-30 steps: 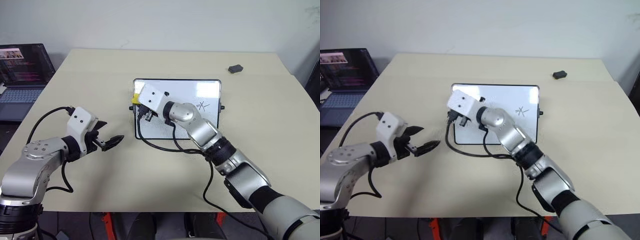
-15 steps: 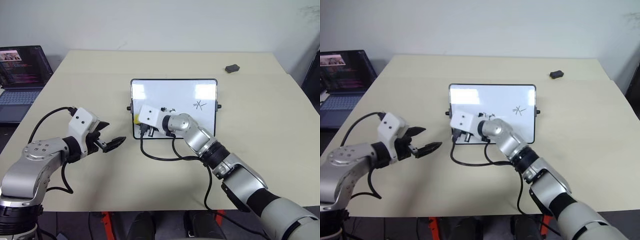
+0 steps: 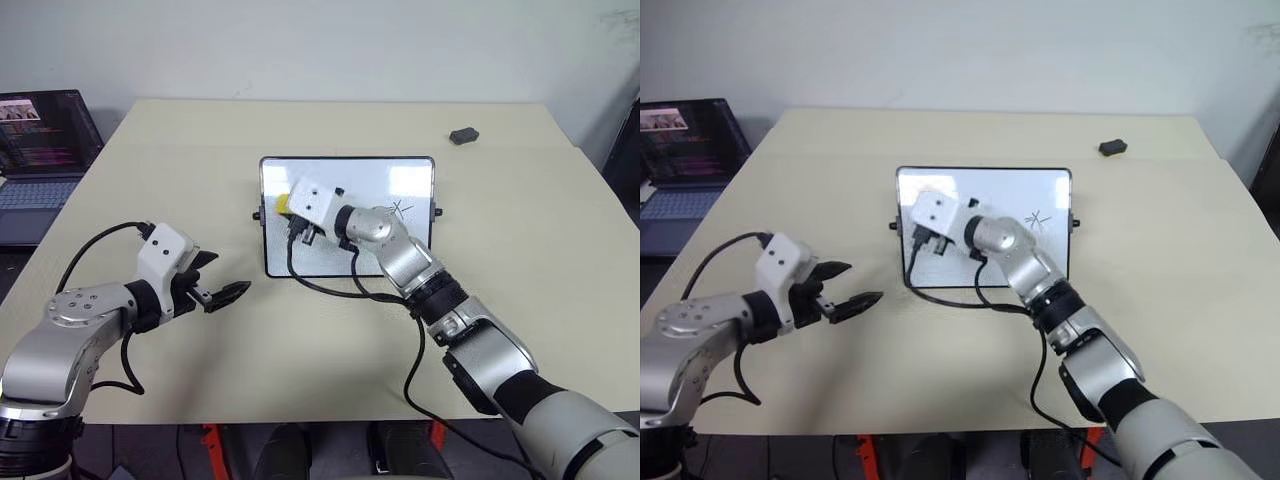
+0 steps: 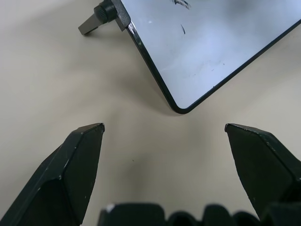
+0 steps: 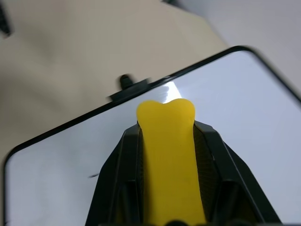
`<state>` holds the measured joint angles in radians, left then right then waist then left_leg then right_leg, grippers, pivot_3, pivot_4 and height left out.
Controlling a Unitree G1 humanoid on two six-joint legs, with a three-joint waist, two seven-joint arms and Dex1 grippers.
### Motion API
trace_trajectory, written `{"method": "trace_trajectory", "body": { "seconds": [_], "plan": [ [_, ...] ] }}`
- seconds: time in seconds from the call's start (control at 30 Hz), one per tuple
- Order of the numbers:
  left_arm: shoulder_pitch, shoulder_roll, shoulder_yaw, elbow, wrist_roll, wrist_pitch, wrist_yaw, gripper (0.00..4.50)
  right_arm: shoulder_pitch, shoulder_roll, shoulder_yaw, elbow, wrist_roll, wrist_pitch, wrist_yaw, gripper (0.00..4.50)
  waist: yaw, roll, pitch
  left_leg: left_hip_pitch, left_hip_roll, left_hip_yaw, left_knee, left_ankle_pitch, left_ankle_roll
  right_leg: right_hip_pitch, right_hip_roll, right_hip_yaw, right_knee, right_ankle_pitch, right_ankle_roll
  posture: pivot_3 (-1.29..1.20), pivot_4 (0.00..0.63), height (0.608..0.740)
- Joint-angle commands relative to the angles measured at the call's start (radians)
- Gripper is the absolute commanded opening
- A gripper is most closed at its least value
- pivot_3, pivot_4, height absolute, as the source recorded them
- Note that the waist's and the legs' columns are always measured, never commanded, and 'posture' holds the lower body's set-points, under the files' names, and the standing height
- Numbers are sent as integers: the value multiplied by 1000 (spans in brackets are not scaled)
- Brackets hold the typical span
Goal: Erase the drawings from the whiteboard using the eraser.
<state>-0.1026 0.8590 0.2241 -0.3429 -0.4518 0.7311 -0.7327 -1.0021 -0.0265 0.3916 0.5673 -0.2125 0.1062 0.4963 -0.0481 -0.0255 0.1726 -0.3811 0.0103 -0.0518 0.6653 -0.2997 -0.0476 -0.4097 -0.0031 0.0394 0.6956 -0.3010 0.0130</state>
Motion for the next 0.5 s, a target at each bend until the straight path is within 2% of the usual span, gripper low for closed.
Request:
{"method": "trace_trajectory", "body": {
  "seconds": [0.03, 0.33, 0.5],
  "plan": [
    [-2, 12, 21, -21, 6, -21, -6, 4500, -18, 7, -23, 15, -3, -37, -23, 1095, -2, 0, 0, 0, 0, 0, 0, 0, 0, 0, 0, 0, 0, 0, 0, 0, 150, 740],
    [-10, 9, 15, -20, 4, -26, -11, 4500, 126, -32, 87, 18, -62, 16, 97, 1093, -7, -1, -1, 2, 0, 1, 0, 0, 0, 2, 0, 1, 1, 0, 0, 0, 150, 740],
    [-17, 8, 10, -14, 5, -30, -12, 4500, 163, -43, 104, -13, -67, 41, 144, 1092, -6, -1, -1, 11, -1, 0, 1, 1, 0, 9, 0, 1, 3, 0, 0, 0, 150, 740]
  ]
}}
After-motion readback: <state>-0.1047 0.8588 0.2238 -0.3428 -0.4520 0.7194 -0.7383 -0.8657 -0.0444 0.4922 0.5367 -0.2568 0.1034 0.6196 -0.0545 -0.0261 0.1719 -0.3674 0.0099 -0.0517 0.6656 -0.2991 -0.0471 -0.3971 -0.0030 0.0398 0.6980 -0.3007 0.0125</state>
